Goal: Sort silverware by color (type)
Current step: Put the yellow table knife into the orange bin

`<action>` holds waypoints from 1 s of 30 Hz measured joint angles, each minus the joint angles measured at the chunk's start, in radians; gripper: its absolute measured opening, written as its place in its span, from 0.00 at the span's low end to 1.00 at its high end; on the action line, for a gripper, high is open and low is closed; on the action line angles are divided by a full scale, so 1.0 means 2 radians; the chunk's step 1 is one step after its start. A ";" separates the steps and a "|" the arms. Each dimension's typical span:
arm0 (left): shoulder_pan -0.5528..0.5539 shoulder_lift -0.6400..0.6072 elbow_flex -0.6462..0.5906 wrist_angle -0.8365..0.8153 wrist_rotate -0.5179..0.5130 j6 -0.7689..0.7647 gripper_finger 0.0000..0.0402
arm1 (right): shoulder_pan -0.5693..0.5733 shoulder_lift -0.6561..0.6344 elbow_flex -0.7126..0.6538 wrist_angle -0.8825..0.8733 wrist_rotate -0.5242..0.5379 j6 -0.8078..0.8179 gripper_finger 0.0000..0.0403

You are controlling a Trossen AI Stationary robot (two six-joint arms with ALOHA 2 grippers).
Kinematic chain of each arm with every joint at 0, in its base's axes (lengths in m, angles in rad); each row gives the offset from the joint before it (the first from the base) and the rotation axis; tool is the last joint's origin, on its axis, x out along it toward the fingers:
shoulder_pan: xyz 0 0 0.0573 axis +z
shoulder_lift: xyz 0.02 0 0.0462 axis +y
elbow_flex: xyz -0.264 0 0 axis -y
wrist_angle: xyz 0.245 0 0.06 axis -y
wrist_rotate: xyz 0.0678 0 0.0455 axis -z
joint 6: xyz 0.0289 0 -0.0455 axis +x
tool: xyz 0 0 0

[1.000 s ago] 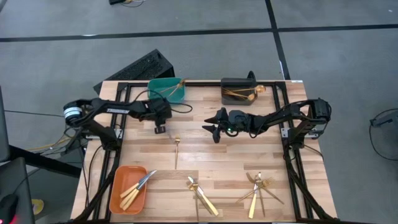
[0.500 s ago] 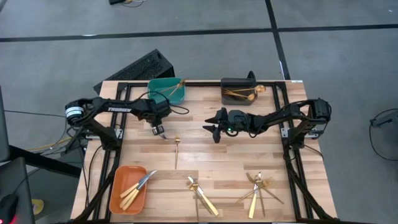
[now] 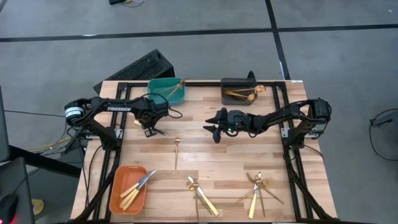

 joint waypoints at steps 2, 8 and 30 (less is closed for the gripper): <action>0.000 0.000 0.000 -0.004 0.011 0.013 0.21 | 0.000 0.000 0.000 0.001 0.000 0.000 0.50; -0.007 0.000 0.000 -0.002 0.028 0.067 0.25 | 0.000 0.000 0.000 -0.001 0.000 -0.005 0.50; -0.036 0.001 -0.002 -0.007 -0.005 0.077 0.47 | 0.008 0.000 0.000 -0.017 0.000 -0.015 0.50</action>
